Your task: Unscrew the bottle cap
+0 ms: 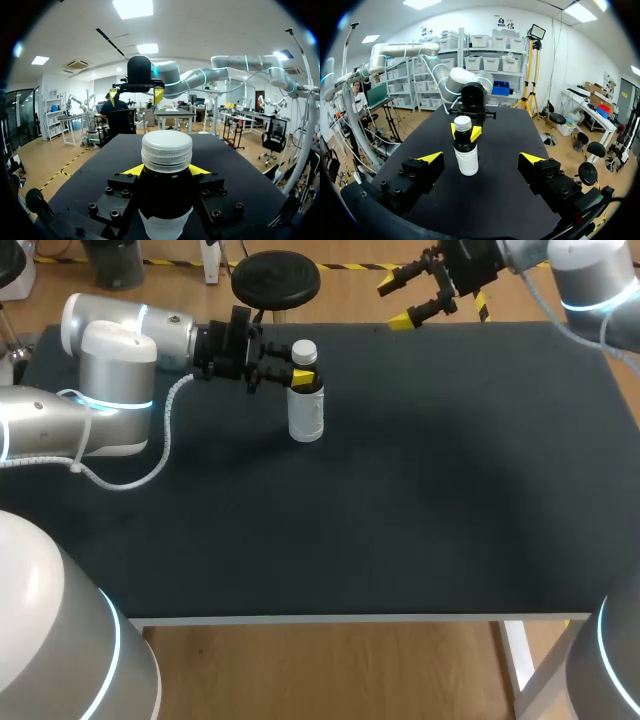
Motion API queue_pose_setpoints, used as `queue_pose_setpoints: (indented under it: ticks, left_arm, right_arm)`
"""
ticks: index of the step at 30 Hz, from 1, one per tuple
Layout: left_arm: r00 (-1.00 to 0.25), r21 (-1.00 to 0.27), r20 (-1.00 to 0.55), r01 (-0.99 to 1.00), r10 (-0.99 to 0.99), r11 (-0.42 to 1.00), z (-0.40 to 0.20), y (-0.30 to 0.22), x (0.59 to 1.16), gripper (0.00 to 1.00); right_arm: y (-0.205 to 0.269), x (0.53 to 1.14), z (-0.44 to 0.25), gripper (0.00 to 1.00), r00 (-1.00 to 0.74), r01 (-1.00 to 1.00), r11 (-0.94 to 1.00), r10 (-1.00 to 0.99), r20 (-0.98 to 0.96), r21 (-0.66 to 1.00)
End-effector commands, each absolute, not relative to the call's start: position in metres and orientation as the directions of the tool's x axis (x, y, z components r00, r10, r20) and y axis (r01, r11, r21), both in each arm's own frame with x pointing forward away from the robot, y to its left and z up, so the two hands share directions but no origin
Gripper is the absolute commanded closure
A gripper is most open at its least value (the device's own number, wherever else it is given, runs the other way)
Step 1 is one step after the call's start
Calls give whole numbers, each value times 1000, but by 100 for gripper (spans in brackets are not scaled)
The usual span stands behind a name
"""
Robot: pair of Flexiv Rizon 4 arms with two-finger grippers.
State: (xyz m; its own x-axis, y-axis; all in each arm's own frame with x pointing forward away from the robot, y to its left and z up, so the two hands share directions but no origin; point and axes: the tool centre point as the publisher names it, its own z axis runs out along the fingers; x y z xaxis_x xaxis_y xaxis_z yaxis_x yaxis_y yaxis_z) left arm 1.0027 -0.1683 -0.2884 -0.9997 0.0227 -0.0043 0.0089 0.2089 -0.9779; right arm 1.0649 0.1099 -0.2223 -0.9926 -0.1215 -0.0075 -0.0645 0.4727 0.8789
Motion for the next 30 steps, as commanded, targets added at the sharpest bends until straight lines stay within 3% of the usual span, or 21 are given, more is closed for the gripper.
queue_pose_setpoints:
  ticks: [1,30]
  left_arm:
    - [-1000,-978,-4,9,22,209,-288,-168,1002,100]
    - [-1000,-978,-4,9,22,209,-288,-168,1002,100]
  right_arm:
    - [112,1068,-220,0,-992,-59,478,-127,2,876]
    - [204,1040,-242,0,-972,-98,418,-235,4,903]
